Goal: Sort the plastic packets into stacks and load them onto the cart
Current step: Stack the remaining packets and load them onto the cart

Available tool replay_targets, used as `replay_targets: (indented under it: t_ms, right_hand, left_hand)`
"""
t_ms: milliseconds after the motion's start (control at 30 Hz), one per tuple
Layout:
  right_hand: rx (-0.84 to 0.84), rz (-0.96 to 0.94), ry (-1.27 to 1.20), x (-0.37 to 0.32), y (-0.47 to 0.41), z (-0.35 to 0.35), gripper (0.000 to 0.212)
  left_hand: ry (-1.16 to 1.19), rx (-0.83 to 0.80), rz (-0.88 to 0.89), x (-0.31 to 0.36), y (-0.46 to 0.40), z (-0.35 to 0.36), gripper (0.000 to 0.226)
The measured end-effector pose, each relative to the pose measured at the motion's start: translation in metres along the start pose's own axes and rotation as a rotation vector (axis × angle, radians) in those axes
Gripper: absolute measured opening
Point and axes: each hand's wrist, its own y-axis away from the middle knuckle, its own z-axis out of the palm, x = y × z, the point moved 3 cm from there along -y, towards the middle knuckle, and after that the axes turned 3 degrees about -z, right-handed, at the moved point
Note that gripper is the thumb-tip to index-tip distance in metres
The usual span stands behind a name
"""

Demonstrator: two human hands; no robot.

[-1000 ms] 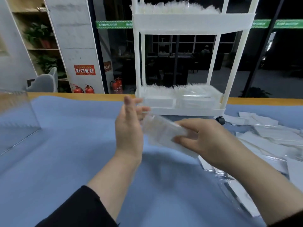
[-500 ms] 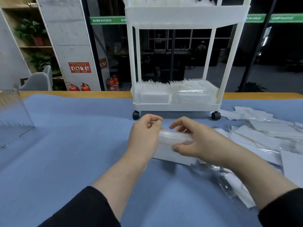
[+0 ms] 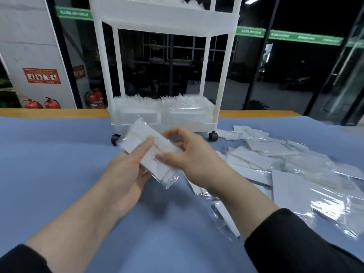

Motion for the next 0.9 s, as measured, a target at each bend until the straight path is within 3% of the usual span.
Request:
replay_targets:
  t_ms: [67,133,233,300,367,500,600,667,900]
  right_hand:
    - [0.010,-0.035,0.102,-0.004,-0.001,0.002,0.033]
    - [0.091,-0.066,0.241,-0.010,-0.001,-0.008,0.027]
    - [0.239,-0.050,0.334,-0.023,0.008,-0.043,0.023]
    - [0.231,-0.007,0.478,-0.026,0.024,-0.075,0.020]
    - [0.110,0.124,0.712,-0.018,0.044,-0.113,0.023]
    - [-0.068,0.482,1.045,0.005,0.103,-0.188,0.055]
    - [-0.181,0.627,1.128,0.026,0.130,-0.209,0.088]
    - [-0.190,0.624,1.106,0.036,0.136,-0.211,0.097]
    - [-0.154,0.589,1.029,0.038,0.126,-0.204,0.088]
  left_hand:
    - [0.080,0.027,0.072,0.005,0.002,0.003,0.034]
    - [0.039,0.183,0.200,0.015,0.006,-0.002,0.017]
    - [-0.433,0.340,0.370,0.026,0.018,-0.004,0.012]
    - [-0.702,0.255,0.382,0.022,0.023,0.005,0.009]
    - [-0.862,0.097,0.308,0.012,0.023,0.013,0.010]
    - [-1.036,-0.088,0.182,-0.001,0.019,0.021,0.012]
    - [-0.943,-0.097,0.135,-0.002,0.024,0.025,0.015]
    - [-0.785,-0.081,0.077,-0.001,0.031,0.027,0.019]
    - [-0.406,-0.081,-0.080,0.007,0.050,0.028,0.026]
